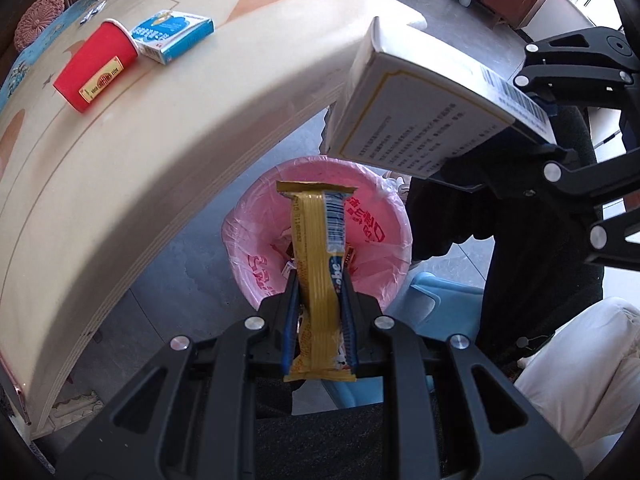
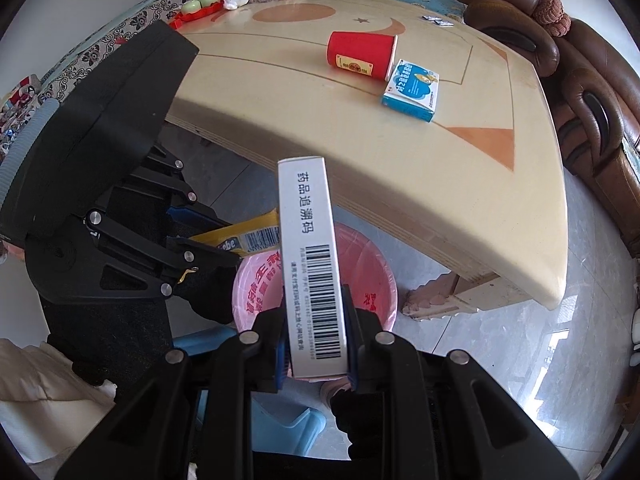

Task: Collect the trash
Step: 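Carry the snack bar with the left tool while the right tool carries the barcode box over the bin, then open the left tool over the bin while the right tool releases the barcode box, then raise both open tools and move them toward the red cup and blue medicine box, then close the left tool around the red paper cup while the right tool grasps the blue medicine box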

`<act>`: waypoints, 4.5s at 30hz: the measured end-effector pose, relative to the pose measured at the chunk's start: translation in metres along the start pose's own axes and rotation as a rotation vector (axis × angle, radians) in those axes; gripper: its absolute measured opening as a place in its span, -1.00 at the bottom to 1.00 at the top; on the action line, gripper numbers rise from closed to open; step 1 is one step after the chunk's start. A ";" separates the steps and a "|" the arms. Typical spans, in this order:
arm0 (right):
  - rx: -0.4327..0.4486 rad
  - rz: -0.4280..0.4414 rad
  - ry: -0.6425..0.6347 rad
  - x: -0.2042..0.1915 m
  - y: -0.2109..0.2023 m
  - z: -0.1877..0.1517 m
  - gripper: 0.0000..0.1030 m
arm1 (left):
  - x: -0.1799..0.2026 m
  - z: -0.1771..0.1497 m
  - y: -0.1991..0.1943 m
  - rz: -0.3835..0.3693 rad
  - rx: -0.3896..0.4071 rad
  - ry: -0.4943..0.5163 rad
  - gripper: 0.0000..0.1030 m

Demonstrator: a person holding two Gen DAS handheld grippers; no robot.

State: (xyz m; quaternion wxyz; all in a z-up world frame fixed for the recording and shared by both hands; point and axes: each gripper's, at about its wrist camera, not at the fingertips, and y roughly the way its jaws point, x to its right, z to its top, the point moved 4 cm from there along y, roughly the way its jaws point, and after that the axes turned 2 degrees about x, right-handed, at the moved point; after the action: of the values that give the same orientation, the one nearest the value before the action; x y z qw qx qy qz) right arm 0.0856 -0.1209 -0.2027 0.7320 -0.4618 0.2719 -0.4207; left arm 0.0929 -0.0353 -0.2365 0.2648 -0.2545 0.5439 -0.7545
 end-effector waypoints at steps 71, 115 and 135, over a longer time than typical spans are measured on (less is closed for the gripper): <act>0.147 0.036 0.164 0.046 0.009 0.030 0.86 | -0.042 0.026 -0.032 0.204 0.017 -0.017 0.70; 0.052 0.066 0.213 0.125 0.083 0.206 0.86 | -0.190 0.174 -0.015 0.181 -0.041 0.213 0.79; -0.037 0.065 0.230 0.132 0.140 0.199 0.86 | -0.199 0.182 0.027 0.152 -0.105 0.215 0.79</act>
State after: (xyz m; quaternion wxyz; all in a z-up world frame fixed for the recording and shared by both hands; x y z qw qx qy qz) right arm 0.3583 -0.1155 -0.2458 0.7004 -0.4149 0.3767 -0.4420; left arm 0.3641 -0.0331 -0.2304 0.2475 -0.1437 0.6256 -0.7257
